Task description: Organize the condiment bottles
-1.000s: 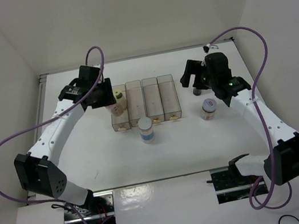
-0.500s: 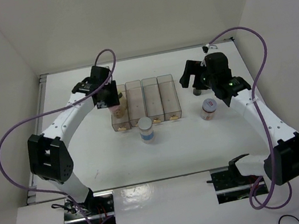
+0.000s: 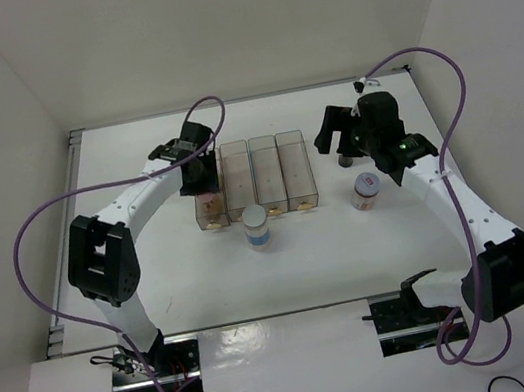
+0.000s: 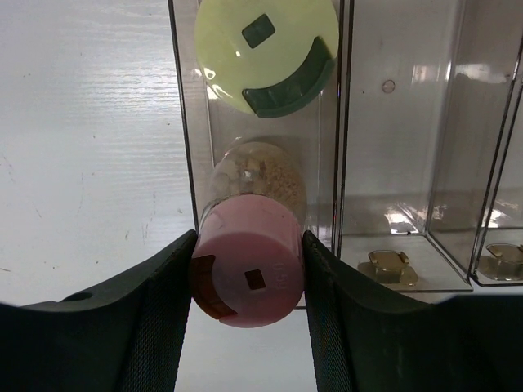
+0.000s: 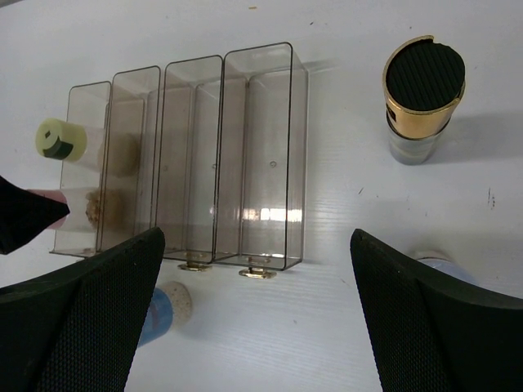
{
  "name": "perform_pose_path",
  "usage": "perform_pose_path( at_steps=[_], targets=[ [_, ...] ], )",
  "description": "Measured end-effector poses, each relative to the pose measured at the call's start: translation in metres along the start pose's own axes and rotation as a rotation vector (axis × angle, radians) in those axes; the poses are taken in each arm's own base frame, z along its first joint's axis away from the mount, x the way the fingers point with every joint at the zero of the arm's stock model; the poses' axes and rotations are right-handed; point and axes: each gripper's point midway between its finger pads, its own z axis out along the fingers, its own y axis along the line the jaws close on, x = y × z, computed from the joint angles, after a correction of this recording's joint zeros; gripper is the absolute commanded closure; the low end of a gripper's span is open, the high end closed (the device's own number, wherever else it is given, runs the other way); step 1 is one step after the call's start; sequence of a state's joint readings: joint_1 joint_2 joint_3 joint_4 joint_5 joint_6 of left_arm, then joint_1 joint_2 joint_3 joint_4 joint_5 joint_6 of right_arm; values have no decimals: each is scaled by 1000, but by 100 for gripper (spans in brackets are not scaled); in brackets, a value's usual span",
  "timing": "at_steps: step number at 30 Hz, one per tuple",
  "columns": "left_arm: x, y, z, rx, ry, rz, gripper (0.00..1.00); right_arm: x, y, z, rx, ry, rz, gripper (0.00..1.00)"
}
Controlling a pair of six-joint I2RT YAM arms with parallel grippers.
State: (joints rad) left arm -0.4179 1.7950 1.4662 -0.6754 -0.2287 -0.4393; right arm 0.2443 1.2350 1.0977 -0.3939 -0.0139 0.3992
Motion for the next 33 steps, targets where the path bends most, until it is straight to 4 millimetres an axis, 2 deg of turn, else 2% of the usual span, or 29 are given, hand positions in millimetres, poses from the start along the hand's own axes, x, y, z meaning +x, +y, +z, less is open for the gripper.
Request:
perform_pose_path(
  at_steps=[8,9,12,13,19,23,27,33],
  targets=[
    [0,-2,5,-28,-2,37,46,3,-1,4,5,12,1,2],
    [0,-1,5,-30,-3,37,38,4,-2,5,6,16,0,2],
    [1,-3,4,-30,-3,48,23,5,-3,7,9,22,0,2],
    [0,-4,4,-31,-5,48,12,6,-3,7,9,22,0,2],
    [-16,-10,-8,-10,-41,39,1,6,-3,7,10,23,0,2],
    [-42,-19,-40,32,-112,28,1,5,-3,7,9,22,0,2],
    [-63,-36,-94,165,-217,51,1,5,-2,5,8,18,-4,2],
    [-62,-62,-173,437,-327,137,1,3,-2,-2,1,5,-22,2]
  ],
)
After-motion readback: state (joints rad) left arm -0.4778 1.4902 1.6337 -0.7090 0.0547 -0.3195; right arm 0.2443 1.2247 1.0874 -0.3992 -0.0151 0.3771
